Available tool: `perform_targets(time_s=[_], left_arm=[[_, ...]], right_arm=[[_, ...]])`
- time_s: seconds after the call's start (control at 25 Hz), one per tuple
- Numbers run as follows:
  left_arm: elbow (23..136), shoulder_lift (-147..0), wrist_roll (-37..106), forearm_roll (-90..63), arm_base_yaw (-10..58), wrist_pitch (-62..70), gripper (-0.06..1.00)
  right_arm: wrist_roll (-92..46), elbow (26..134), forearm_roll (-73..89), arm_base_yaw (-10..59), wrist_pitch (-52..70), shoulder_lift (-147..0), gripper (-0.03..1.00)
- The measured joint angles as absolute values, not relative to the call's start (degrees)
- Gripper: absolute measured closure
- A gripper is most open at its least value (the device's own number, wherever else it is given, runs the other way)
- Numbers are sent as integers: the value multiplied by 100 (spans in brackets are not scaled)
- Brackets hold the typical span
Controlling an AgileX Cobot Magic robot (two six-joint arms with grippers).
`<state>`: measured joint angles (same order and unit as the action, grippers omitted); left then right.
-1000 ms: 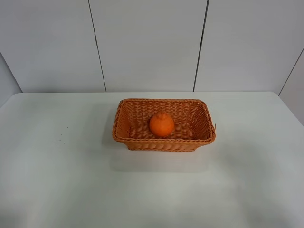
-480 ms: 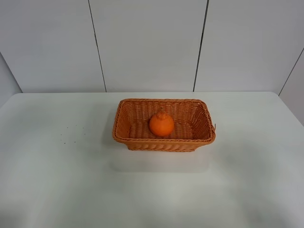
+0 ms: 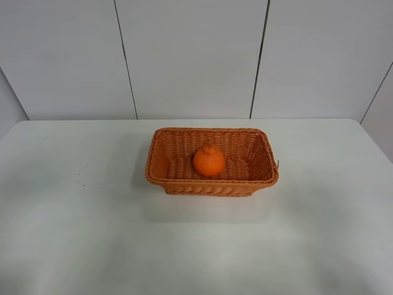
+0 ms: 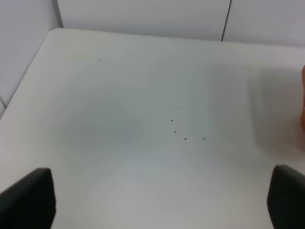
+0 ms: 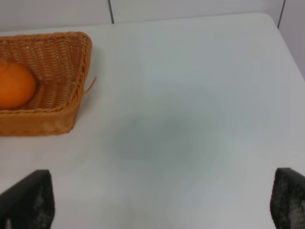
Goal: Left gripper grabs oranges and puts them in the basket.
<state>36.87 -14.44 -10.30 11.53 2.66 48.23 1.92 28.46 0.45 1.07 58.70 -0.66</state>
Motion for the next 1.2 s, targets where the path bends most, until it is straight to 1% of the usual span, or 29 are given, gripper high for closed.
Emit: perform_targets(time_s=[0.44, 0.76, 1.04, 1.2], left_arm=[[3568, -507, -1170, 1148, 266, 5321, -4], [3563, -13, -1146, 1148, 266, 5430, -4], [3563, 25, -1117, 1148, 266, 5496, -3], [3563, 25, -980, 1148, 266, 5831, -3]], right_arm=[[192, 2846, 45, 107, 5870, -66, 27], [192, 2846, 45, 107, 5870, -66, 27], [192, 2846, 45, 107, 5870, -66, 27], [192, 2846, 45, 107, 5870, -66, 27]])
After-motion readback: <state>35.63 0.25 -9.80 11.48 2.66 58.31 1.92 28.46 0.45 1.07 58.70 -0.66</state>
